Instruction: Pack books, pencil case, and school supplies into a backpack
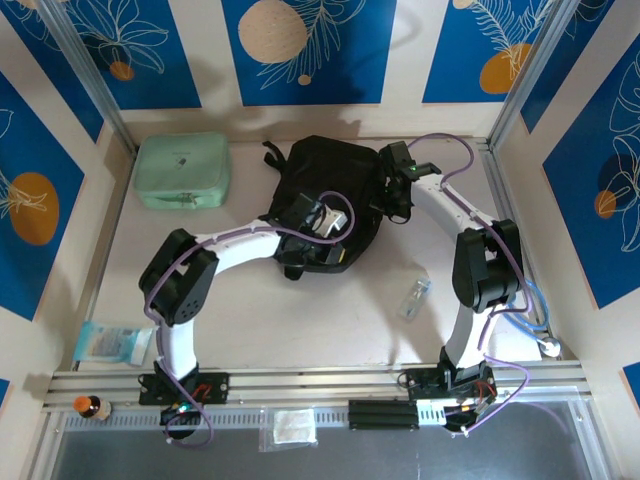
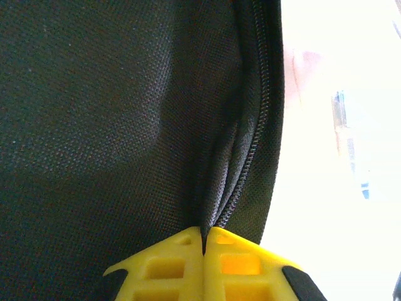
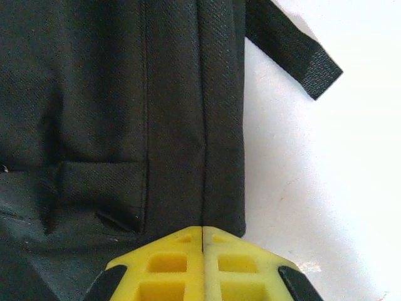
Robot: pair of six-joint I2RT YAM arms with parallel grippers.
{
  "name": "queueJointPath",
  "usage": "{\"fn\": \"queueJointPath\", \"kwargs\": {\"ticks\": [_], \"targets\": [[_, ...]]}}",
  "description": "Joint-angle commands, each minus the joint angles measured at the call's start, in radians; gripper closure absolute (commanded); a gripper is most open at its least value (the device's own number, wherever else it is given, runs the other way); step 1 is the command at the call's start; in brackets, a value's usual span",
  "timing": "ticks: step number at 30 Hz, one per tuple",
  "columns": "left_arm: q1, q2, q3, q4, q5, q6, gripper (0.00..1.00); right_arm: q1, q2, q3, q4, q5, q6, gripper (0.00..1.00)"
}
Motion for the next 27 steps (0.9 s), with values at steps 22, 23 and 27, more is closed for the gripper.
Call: {"fn": "queueJointPath", "kwargs": {"ticks": [22, 23, 27], "targets": [[0.037, -0.060, 0.216, -0.158, -0.203, -0.079, 0.44, -0.088, -0.245, -0.262, 0.179, -0.203, -0.003, 0.35], [0.044, -0.037, 0.250, -0.172, -0.223, -0.085, 0.44, -0.092, -0.235, -0.259, 0.184, -0.213, -0.002, 0.35], [0.049, 0.059, 0.372, -0.200, -0.269, -0.114, 0.46, -0.118, -0.180, -0.247, 0.206, -0.264, 0.006, 0.34]]}}
